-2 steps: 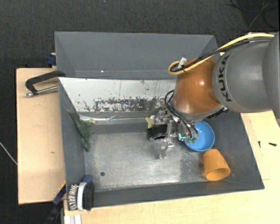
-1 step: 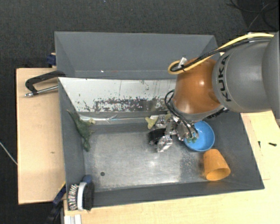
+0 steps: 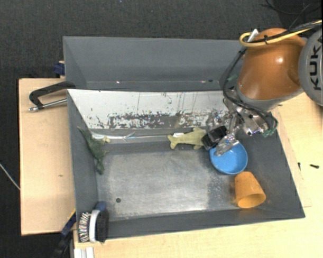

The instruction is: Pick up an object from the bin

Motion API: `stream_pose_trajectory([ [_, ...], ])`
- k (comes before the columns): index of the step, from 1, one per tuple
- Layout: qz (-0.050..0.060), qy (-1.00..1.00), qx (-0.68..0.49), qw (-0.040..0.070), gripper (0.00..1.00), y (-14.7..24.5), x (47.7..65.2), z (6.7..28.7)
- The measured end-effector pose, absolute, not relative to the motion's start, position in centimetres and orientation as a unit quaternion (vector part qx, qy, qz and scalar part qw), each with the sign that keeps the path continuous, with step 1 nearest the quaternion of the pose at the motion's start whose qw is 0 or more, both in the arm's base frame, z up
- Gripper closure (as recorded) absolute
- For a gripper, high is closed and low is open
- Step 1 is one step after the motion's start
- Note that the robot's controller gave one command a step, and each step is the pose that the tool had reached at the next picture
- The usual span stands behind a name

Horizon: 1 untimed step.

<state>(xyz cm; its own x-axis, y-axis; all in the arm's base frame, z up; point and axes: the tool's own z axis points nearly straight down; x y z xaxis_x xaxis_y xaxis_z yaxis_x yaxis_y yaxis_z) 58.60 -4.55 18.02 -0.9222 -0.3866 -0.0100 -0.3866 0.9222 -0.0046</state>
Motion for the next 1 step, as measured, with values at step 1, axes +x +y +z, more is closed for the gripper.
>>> stream_pose_trajectory([
  [1,-0.002,0.982,-0.187,0.008,1.00,-4.67,59.91,26.36],
])
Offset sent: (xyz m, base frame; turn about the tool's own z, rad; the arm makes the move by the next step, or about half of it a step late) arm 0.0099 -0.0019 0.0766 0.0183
